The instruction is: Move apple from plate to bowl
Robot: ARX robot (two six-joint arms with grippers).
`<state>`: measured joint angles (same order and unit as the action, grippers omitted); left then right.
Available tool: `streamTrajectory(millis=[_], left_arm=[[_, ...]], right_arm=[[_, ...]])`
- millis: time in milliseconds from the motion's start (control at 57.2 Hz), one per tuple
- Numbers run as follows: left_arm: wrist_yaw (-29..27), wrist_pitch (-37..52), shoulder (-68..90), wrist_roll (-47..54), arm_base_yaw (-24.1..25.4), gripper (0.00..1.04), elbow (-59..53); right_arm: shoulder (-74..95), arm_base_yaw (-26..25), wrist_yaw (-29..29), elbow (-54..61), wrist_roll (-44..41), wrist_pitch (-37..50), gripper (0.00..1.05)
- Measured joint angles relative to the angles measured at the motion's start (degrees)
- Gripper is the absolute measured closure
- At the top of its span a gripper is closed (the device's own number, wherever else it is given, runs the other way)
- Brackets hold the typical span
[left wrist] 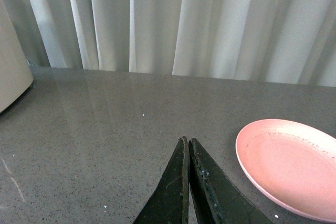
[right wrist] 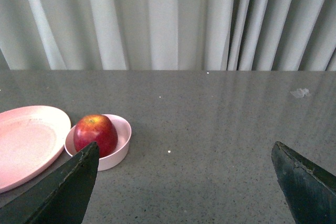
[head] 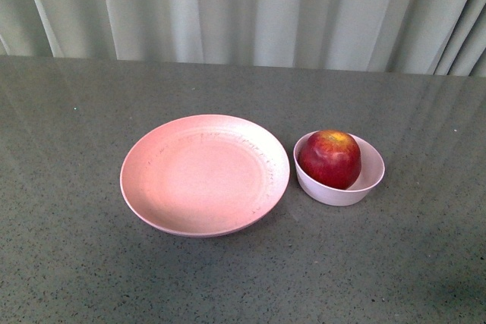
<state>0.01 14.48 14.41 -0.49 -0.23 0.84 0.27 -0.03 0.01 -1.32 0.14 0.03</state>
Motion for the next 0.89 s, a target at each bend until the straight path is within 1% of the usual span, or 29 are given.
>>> streamTrajectory(millis=[297, 315, 367, 385, 630, 717, 874, 892], left_arm=[[0.0, -4.3, -4.3, 0.0, 0.0, 1.03, 0.0], [0.0, -5.3, -5.2, 0.0, 0.0, 1.03, 0.0], [0.0, -13.2, -11.3, 0.0, 0.0, 1.03, 0.0], [0.0, -13.8, -12.2, 0.0, 0.0, 1.03, 0.0], [0.0, -14.5, -13.5, 0.0, 0.0, 1.03, 0.0], [0.0, -14.5, -13.5, 0.0, 0.0, 0.86, 0.0], [0.0, -14.5, -13.6, 0.0, 0.0, 0.61, 0.0], [0.0, -14.5, -13.6, 0.0, 0.0, 0.56, 0.0]], right_arm=[[0.0, 0.0, 0.0, 0.0, 0.0, 0.0, 0.09], [0.0, 0.0, 0.0, 0.0, 0.0, 0.0, 0.09], [0.0, 0.0, 0.0, 0.0, 0.0, 0.0, 0.09], [0.0, 0.0, 0.0, 0.0, 0.0, 0.0, 0.09], [0.0, 0.0, 0.0, 0.0, 0.0, 0.0, 0.09], [0.0, 0.0, 0.0, 0.0, 0.0, 0.0, 0.09], [0.0, 0.0, 0.0, 0.0, 0.0, 0.0, 0.09], [0.0, 0.0, 0.0, 0.0, 0.0, 0.0, 0.09]])
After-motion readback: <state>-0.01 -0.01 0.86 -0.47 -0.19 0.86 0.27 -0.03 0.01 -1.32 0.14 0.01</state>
